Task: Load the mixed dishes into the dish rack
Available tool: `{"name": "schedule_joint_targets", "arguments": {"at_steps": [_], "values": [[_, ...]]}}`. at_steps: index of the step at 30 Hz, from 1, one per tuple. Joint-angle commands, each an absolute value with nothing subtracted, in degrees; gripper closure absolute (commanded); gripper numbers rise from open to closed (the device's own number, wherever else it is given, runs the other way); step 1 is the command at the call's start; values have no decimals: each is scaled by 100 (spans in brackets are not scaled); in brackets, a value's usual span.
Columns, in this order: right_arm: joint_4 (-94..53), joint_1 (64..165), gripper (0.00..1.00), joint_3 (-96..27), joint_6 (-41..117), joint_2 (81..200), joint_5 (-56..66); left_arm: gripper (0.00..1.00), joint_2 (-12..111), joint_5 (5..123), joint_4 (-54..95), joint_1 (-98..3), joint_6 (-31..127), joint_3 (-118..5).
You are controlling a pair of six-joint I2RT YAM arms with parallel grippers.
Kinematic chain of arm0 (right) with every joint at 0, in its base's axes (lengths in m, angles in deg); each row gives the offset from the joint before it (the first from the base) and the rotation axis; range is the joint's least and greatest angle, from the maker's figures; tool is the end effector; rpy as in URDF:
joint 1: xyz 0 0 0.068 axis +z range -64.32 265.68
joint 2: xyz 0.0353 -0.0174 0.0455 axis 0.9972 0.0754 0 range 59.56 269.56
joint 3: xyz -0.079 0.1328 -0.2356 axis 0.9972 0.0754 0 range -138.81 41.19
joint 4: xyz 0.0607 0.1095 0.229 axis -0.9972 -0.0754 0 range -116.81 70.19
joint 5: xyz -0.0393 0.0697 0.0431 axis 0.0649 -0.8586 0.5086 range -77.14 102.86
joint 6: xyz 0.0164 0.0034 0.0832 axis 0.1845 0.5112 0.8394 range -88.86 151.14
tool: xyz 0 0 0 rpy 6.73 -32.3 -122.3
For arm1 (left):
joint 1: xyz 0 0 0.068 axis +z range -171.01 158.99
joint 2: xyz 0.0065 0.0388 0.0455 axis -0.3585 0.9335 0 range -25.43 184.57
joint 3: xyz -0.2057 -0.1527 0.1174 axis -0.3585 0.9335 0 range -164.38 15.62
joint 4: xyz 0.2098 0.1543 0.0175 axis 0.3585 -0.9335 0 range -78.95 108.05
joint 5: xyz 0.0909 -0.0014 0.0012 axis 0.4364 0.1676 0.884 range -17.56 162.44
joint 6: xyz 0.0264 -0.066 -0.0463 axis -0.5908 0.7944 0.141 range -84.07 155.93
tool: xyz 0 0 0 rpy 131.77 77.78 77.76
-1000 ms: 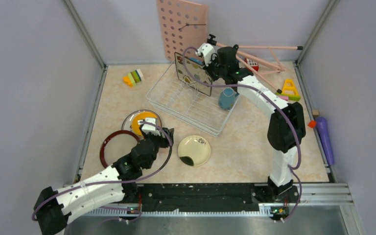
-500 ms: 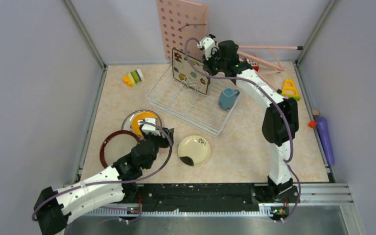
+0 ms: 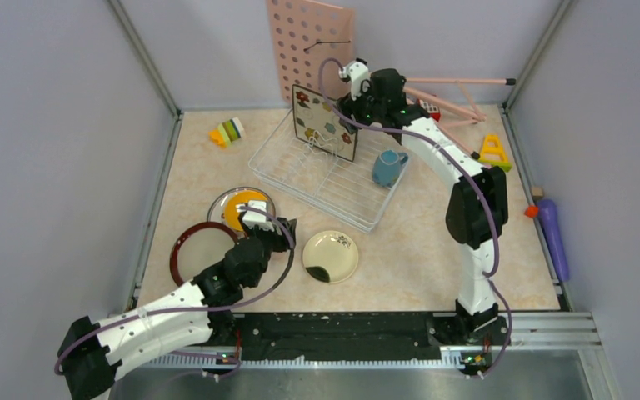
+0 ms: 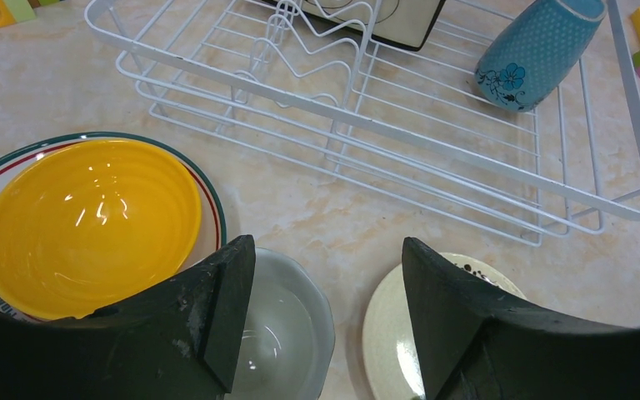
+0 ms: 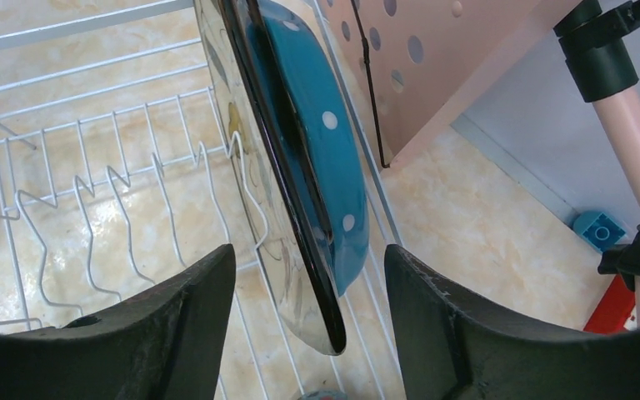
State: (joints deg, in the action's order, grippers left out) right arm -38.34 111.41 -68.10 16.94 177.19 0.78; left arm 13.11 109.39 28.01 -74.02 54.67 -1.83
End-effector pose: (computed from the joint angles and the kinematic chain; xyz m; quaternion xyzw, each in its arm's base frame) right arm 0.4692 0.2435 0.3132 -0.3411 0.7775 0.1415 0.5090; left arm 0.1484 -0.1224 0.2261 0.0235 0.7594 -0.1547 0.6316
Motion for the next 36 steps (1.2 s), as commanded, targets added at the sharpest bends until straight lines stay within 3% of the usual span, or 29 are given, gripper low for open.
{"name": "schedule_joint_targets", "arguments": {"at_steps": [1, 6, 18, 23, 28, 31, 36], "values": [[-3700, 11162, 32, -7033, 1962, 17288, 236, 30, 1338, 10979, 3027, -7384, 5444, -288], [-3455, 11162, 24, -6636, 2367, 16760, 946, 29, 1381, 11001, 3027, -7384, 5456, -292], [-3166, 11301, 25, -3807, 4634, 14287, 1855, 27, 1597, 10702, 2811, -7349, 5523, -529], [-3337, 11352, 25, -2341, 5733, 12838, 1363, 26, 1426, 10213, 1903, -7325, 6079, -1040], [-3791, 11435, 23, -1337, 6606, 11865, 1431, 13, 1379, 10459, 215, -7253, 6874, -1844], [-4477, 11460, 24, -1060, 7460, 11518, 1772, 10, 1251, 10472, -682, -7154, 7468, -2207], [-4388, 11493, 25, -133, 7919, 10895, 1036, 12, 770, 9318, -693, -7129, 7283, -2132]]}}
